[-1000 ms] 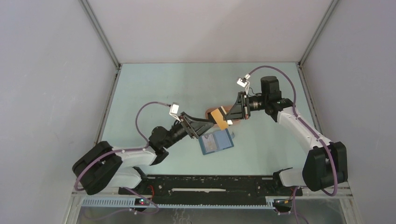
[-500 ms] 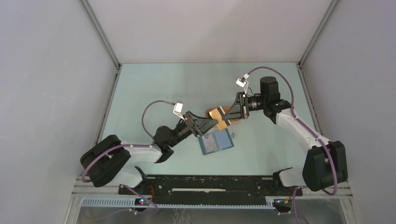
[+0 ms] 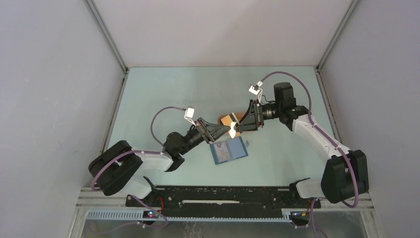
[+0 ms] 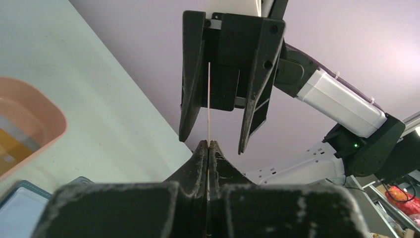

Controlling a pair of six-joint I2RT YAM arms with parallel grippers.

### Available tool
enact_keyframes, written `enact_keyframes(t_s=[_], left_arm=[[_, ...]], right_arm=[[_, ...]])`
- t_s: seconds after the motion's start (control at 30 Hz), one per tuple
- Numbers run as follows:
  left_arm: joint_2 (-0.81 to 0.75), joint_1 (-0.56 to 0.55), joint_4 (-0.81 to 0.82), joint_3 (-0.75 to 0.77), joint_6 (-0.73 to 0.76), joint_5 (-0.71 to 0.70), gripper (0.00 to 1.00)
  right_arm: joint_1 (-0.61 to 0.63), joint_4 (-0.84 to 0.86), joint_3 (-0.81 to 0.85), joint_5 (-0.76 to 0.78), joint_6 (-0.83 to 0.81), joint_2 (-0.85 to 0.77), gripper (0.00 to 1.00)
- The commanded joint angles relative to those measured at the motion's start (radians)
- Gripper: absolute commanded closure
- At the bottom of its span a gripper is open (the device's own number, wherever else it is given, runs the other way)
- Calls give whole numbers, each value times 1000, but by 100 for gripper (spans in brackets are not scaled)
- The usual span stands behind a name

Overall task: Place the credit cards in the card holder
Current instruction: Insert the credit card into the card holder.

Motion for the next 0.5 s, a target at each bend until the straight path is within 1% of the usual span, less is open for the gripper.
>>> enact_keyframes(t_s=[0.0,0.1,0.17,0.3,0.4,0.47], left_arm=[[-20,43,23,-20,-30,67,100],[-59,71,-66,-53,-34,121,100],[-108,78,-180,-65,-11,141,100],[-247,78,-588,-29,130,137,100],[-319,78,-833,27,234,151,100],[-328,79,-967,76,288,179,100]], right_arm=[[-14,-279,101,60,-348,-33,39],[-30,-363,117,144,-467,-78,38],[-34,-392,115,228,-539,-104,38],[-29,-435,115,358,-618,-116,39],[-10,-452,111,442,-644,-89,42],[18,-459,111,503,-654,-54,46]])
